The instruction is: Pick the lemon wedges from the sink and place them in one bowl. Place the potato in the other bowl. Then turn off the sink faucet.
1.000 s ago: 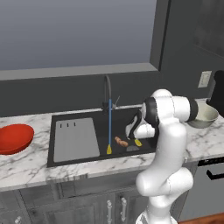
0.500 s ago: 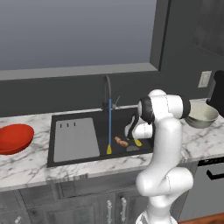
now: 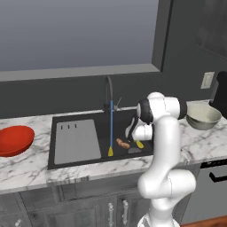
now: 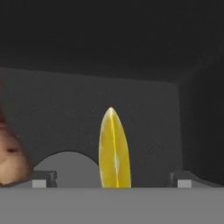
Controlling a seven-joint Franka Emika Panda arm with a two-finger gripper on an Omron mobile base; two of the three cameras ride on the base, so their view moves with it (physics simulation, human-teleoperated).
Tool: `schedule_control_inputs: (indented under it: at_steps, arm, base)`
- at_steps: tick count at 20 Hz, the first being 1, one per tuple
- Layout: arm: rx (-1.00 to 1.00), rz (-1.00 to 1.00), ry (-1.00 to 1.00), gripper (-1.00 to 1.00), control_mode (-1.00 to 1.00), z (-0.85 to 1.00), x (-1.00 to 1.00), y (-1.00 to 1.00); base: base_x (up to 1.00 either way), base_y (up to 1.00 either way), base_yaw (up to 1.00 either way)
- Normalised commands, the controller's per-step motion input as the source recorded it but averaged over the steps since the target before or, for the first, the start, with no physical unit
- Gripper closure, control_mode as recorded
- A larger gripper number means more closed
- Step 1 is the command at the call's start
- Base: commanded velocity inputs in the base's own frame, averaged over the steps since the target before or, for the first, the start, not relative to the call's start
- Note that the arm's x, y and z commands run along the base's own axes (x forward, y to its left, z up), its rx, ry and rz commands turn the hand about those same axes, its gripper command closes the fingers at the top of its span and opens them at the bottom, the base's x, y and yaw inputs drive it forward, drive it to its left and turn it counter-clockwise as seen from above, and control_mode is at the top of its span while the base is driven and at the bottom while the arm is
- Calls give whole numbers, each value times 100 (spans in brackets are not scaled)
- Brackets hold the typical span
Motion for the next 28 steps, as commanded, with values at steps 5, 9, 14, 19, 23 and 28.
schedule_control_inputs:
  at_steps: [5,9,14,19,23,28]
  arm:
    - [0,0,0,-100,-100,-24,21,-5]
    - [0,0,0,-100,-100,-23,9,-7]
    - [0,0,0,-100,-100,-18,5,-7]
    - [0,0,0,-100,-100,-19,10,0]
    - [0,0,0,-100,-100,-21,9,0]
    - [0,0,0,-100,-100,-24,3,0]
  base:
    - [0,0,0]
    - [0,0,0]
    - [0,0,0]
    - [0,0,0]
    - [0,0,0]
    - [0,0,0]
